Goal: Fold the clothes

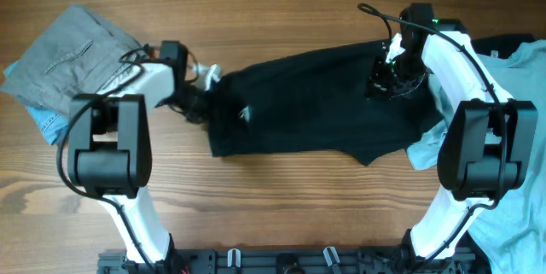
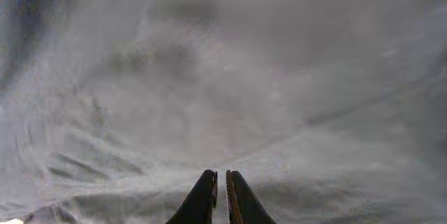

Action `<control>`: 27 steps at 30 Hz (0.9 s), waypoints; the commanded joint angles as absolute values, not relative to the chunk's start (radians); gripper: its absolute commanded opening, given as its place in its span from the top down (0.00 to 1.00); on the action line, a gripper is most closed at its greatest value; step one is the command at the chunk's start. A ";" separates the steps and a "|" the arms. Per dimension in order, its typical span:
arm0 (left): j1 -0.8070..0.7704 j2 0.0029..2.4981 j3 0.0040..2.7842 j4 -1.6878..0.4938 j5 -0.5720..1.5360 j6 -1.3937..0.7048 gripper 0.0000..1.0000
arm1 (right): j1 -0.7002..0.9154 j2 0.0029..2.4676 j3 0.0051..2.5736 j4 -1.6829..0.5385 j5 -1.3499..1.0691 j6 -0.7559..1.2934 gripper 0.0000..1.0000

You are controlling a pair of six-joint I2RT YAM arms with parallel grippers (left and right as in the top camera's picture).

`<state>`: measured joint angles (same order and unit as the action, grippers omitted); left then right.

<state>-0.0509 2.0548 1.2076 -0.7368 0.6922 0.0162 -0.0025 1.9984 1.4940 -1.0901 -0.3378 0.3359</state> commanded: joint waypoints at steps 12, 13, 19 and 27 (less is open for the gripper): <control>0.150 1.756 1.827 -1.403 0.381 -0.009 0.96 | -0.001 1.915 1.505 -1.076 -0.360 0.341 0.87; 0.118 1.765 1.821 -1.402 0.345 -0.009 0.96 | -0.001 1.915 1.505 -1.075 -0.360 0.341 0.87; 0.047 1.781 1.820 -1.375 0.320 -0.039 0.96 | 0.006 1.915 1.505 -1.017 -0.598 0.158 0.89; 0.086 1.781 1.820 -1.362 0.286 -0.043 0.96 | 0.367 1.989 1.467 -0.686 -0.405 0.273 0.96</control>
<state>0.0696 1.7844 1.8187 -1.3712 0.2989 -0.0280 0.2478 1.9381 1.4815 -0.7277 -0.5541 0.2302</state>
